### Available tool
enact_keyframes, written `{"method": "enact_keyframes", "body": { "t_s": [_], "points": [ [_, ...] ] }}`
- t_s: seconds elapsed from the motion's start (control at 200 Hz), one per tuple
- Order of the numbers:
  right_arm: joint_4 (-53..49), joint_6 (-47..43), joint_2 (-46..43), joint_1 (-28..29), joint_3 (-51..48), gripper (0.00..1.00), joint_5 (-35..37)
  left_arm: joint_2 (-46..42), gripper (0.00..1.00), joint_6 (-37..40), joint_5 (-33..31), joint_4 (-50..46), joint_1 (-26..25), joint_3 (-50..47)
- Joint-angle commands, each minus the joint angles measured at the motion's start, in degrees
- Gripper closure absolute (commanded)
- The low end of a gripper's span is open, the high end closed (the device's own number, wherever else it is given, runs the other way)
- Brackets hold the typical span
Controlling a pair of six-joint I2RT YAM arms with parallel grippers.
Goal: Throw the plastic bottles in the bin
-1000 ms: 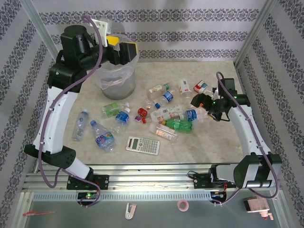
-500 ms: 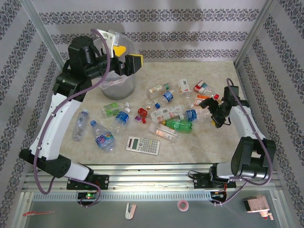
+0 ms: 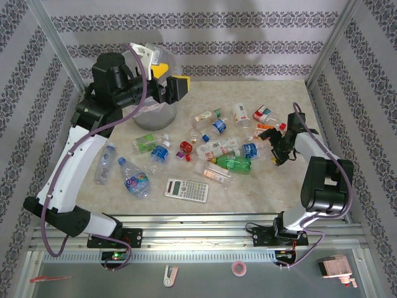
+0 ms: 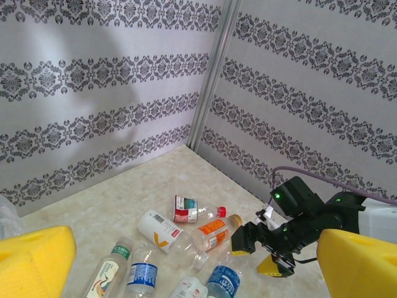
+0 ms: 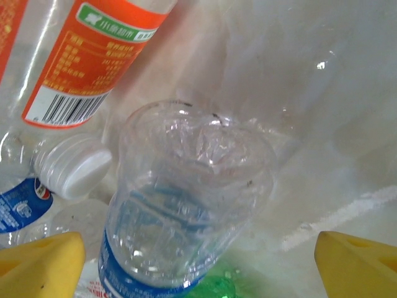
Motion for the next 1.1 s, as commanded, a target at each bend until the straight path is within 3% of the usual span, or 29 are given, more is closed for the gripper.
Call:
{"method": "enact_keyframes", "body": {
  "t_s": [0.0,0.525,1.099],
  "points": [
    [2.84,2.77,1.38,-0.28,-0.59,0.06,-0.02,-1.92,0.0,0.73,-1.58,3.72,-1.02,-1.22],
    [6.73,4.44,6.31,-0.15,-2.16,0.15,0.58,-0.77,0.0,0.29,-2.25,6.47,-2.39,-3.8],
    [5.94,3.82,5.31,-0.68,-3.6,0.46,2.83,0.91,0.0,0.16,-1.86,7.61,-4.09,-5.14]
  ]
}}
